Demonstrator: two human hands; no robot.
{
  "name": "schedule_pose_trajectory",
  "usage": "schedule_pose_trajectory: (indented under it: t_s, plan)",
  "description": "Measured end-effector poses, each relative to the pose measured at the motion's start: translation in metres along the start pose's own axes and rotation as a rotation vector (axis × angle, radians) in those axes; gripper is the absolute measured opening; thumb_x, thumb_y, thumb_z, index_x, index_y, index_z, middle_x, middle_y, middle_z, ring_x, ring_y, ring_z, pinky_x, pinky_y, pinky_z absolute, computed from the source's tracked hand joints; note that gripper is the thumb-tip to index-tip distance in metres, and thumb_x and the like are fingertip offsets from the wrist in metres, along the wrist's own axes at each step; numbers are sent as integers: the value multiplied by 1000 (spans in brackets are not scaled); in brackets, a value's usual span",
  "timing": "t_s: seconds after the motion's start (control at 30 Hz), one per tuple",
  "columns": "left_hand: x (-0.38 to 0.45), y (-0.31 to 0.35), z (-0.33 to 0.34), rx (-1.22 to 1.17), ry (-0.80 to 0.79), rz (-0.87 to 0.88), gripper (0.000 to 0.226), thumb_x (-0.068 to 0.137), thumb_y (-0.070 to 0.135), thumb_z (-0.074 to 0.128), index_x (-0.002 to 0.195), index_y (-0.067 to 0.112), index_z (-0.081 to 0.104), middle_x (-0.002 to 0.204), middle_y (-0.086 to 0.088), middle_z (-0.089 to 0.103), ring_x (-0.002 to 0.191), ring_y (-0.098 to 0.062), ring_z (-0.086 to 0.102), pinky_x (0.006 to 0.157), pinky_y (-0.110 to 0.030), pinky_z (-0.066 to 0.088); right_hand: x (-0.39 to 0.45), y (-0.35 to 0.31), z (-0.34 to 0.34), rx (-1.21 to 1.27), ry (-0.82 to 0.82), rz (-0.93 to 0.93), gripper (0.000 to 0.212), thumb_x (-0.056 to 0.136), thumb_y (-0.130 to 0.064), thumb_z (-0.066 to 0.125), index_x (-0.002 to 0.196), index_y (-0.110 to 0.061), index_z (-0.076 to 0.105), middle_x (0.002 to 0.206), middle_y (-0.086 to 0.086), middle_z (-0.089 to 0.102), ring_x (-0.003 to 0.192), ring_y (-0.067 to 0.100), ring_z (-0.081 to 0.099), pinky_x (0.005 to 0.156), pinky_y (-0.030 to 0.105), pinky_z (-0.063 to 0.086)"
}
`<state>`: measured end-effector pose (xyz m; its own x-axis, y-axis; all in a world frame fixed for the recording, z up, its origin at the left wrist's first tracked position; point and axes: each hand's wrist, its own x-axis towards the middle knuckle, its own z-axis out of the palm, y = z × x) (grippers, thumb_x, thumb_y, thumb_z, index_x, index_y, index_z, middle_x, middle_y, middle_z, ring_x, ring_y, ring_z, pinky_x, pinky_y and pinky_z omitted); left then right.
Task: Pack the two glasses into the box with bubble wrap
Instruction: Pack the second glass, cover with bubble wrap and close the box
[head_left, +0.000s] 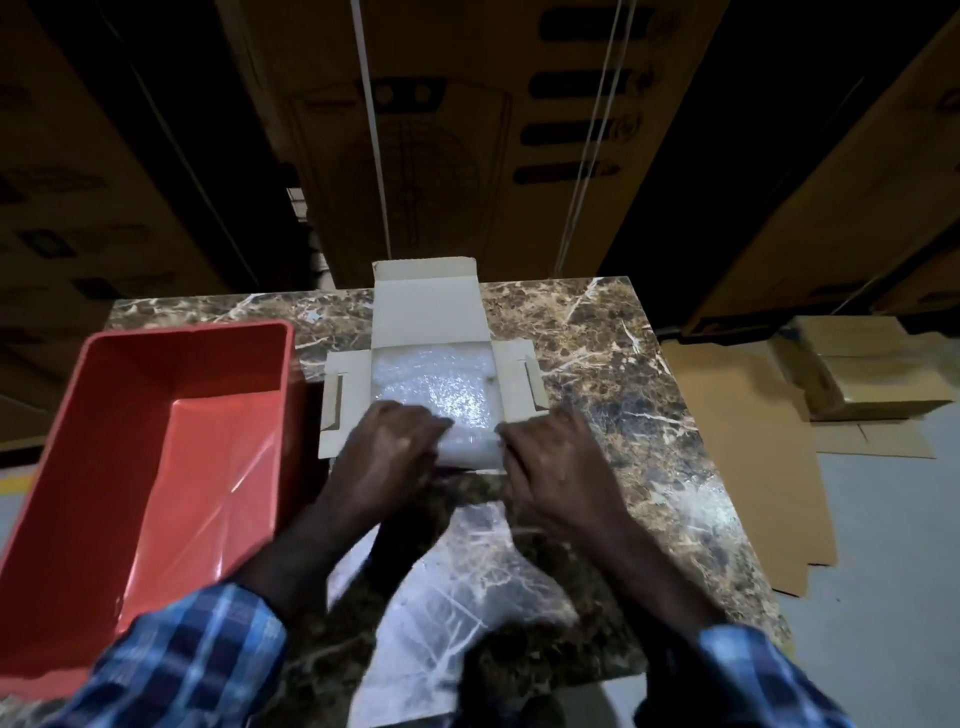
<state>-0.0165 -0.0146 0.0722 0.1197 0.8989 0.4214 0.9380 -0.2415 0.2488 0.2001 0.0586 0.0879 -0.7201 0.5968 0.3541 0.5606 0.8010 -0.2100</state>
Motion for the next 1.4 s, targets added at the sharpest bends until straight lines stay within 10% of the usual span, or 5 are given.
schedule_pose_trajectory:
  t_s: [0.3,0.47,0.63,0.87,1.4]
  plan:
    - [28,-55,-25,181,136,-43,44,85,-3,48,126,-2,65,129,-21,64,121,-38,61,101,-52,47,77,-7,30,-181,190,4,44,82,-5,70,125,-10,64,133,16,61,122,35,55,107,50,36]
    - [0,-75,16,195,-188,-89,51,78,2,58,129,-4,61,133,-25,60,121,-40,61,103,-51,46,54,0,78,-16,-30,54,33,84,-12,63,116,-10,71,136,20,59,124,38,56,108,53,41]
    - [-8,-67,34,43,-550,-299,85,83,53,28,155,9,30,165,-10,16,153,-25,14,123,-34,-2,50,4,95,144,-167,200,42,91,-36,44,102,-10,76,141,18,56,131,34,51,110,50,41]
    - [1,-58,50,-55,-348,-422,55,99,20,49,148,-3,39,159,-28,24,148,-45,19,115,-56,33,74,3,110,200,-292,226,56,98,-35,53,149,-15,40,164,16,17,151,33,15,123,46,19]
    - [33,-24,73,-313,-225,-902,95,87,11,59,160,14,-3,165,-10,-19,153,-24,-14,125,-41,2,69,-6,121,145,-462,311,80,103,-35,43,158,-14,-10,158,30,-23,149,47,-8,120,52,22]
